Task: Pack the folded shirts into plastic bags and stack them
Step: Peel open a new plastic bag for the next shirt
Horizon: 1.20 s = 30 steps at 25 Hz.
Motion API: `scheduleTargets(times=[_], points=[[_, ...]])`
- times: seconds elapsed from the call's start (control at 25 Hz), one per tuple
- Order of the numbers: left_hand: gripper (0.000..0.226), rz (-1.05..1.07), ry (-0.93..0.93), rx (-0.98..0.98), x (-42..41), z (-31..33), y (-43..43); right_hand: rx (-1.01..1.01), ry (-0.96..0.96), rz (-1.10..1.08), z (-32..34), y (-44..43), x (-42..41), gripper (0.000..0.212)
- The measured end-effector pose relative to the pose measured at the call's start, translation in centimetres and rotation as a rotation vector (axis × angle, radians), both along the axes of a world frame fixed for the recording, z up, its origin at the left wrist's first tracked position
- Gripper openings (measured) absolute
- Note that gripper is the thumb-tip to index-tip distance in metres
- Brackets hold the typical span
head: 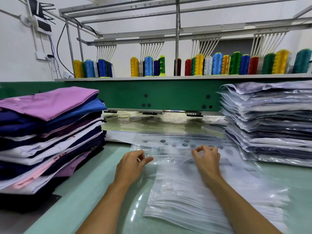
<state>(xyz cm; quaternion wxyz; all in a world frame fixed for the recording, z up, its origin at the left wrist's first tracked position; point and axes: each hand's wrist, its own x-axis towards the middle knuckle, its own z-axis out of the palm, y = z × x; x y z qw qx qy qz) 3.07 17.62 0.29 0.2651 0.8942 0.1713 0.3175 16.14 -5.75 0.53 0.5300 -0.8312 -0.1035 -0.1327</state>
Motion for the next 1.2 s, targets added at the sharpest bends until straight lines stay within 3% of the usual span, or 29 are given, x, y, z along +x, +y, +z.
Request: scheduleTargets(times=[0.12, 0.24, 0.28, 0.44, 0.6, 0.68, 0.76, 0.84, 0.92, 1.0, 1.12, 1.2], points=[[0.026, -0.027, -0.04, -0.017, -0.1, 0.0, -0.4, -0.325, -0.295, -0.027, 0.4, -0.1, -0.6, 0.027], [0.01, -0.03, -0.12, -0.033, -0.1, 0.2, -0.3, -0.386, -0.524, 0.193, 0.7, 0.4, -1.7, 0.024], [0.014, -0.012, -0.134, -0.019, -0.2, 0.4, -0.4, -0.415, -0.571, 0.253, 0.7, 0.6, -2.0, 0.022], [0.04, 0.094, -0.106, 0.18, -0.2, 0.7, -0.1, -0.636, -0.683, 0.255, 1.1, 0.9, -1.9, 0.051], [0.07, 0.102, 0.148, 0.252, -0.2, 0.6, -0.3, -0.761, -0.525, 0.125, 0.1, 0.7, -1.1, 0.082], [0.088, 0.09, 0.151, 0.291, -0.3, 0.6, -0.5, -0.728, -0.527, 0.083, 0.0, 0.8, -1.2, 0.088], [0.091, 0.115, 0.022, 0.312, -0.4, 0.9, -0.9, -0.642, -0.616, 0.016, 0.3, 0.9, -1.4, 0.079], [0.071, 0.189, -0.105, 0.307, -0.5, 1.2, -1.2, -0.554, -0.706, -0.091, 0.5, 0.9, -1.5, 0.055], [0.05, 0.272, -0.117, 0.294, -0.4, 1.2, -0.8, -0.566, -0.642, -0.117, 0.9, 0.6, -1.6, 0.032], [0.037, 0.249, 0.032, 0.326, -0.3, 0.7, -0.6, -0.67, -0.519, -0.045, 0.8, 0.4, -1.5, 0.025], [0.016, 0.025, 0.232, 0.243, 0.0, -0.3, -0.5, -0.774, -0.425, 0.192, 0.1, 0.4, -1.3, 0.018], [0.024, -0.063, 0.329, 0.197, 0.3, -0.9, -0.9, -0.835, -0.38, 0.332, -0.2, 0.5, -1.1, 0.027]])
